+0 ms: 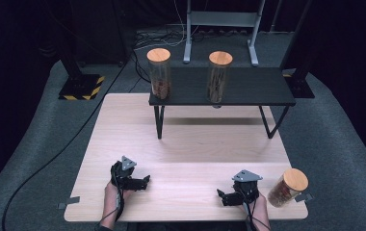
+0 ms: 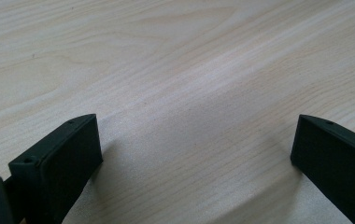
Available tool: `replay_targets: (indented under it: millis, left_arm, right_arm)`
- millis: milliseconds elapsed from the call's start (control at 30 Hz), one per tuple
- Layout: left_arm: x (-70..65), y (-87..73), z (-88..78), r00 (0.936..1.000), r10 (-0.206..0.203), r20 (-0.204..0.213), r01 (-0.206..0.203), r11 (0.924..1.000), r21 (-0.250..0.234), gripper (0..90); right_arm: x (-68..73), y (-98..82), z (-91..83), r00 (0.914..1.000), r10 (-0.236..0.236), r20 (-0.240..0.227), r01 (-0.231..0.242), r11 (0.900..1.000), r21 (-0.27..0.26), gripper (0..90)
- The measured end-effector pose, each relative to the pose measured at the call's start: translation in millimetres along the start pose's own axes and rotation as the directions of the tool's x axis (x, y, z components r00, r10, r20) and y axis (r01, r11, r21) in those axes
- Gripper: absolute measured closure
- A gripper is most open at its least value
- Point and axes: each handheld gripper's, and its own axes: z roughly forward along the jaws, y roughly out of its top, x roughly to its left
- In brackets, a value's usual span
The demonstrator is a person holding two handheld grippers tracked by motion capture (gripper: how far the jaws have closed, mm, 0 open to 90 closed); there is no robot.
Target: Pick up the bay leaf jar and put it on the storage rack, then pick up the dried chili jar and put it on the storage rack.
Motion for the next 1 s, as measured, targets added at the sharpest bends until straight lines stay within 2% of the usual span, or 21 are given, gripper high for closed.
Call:
replay_targets:
  millis: [233, 333, 567, 700, 800, 1000]
  left_arm:
    - [0.1, 0.1, -0.1, 1.0000, 0.002, 0.000, -0.002, 1.0000, 0.001, 1.0]
    - [0.1, 0.1, 0.0, 1.0000, 0.001, 0.000, -0.001, 1.0000, 0.000, 1.0]
    - [-0.3, 0.0, 0.0, 1.0000, -0.002, -0.001, 0.002, 1.0000, -0.001, 1.0]
    - [-0.2, 0.0, -0.1, 1.0000, 0.001, 0.001, -0.001, 1.0000, 0.000, 1.2]
    - [-0.1, 0.0, -0.1, 1.0000, 0.002, 0.002, -0.002, 1.0000, 0.001, 1.2]
    - [-0.2, 0.0, -0.1, 1.0000, 0.001, 0.001, -0.001, 1.0000, 0.000, 1.2]
  right_arm:
    - [2.5, 3.8, -12.1, 0.9998, -0.009, 0.016, 0.009, 1.000, -0.018, 0.0]
    - [2.8, 9.0, -23.9, 0.9996, -0.015, 0.022, 0.016, 0.999, -0.040, 0.0]
    - [3.3, 20.6, -50.3, 0.9962, -0.053, 0.069, 0.059, 0.995, -0.077, 0.0]
    - [1.6, 25.4, -68.5, 0.9953, -0.075, 0.062, 0.082, 0.991, -0.110, 0.0]
    - [-0.5, 29.7, -81.1, 0.9939, -0.081, 0.075, 0.090, 0.988, -0.127, 0.0]
    - [-5.7, 40.9, -107.7, 0.9864, -0.101, 0.130, 0.121, 0.979, -0.164, 0.0]
